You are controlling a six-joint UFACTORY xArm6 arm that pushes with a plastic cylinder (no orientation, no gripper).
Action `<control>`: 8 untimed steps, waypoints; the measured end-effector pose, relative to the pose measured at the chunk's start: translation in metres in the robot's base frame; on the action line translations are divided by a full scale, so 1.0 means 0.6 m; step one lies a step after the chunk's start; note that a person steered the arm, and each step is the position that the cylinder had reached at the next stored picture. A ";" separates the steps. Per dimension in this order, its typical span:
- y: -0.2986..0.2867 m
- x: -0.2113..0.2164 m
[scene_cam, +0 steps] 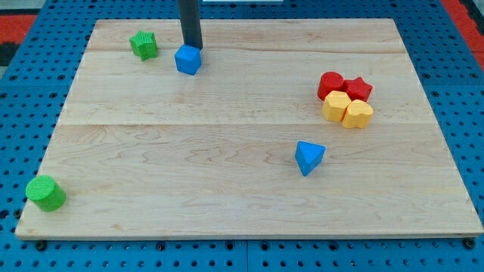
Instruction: Slide the cube diagonally top left to the triangle
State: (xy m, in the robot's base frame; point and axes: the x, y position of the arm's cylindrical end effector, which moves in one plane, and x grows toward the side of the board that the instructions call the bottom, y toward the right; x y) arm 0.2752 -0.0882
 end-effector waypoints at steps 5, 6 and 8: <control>-0.013 -0.005; -0.013 0.034; 0.065 0.182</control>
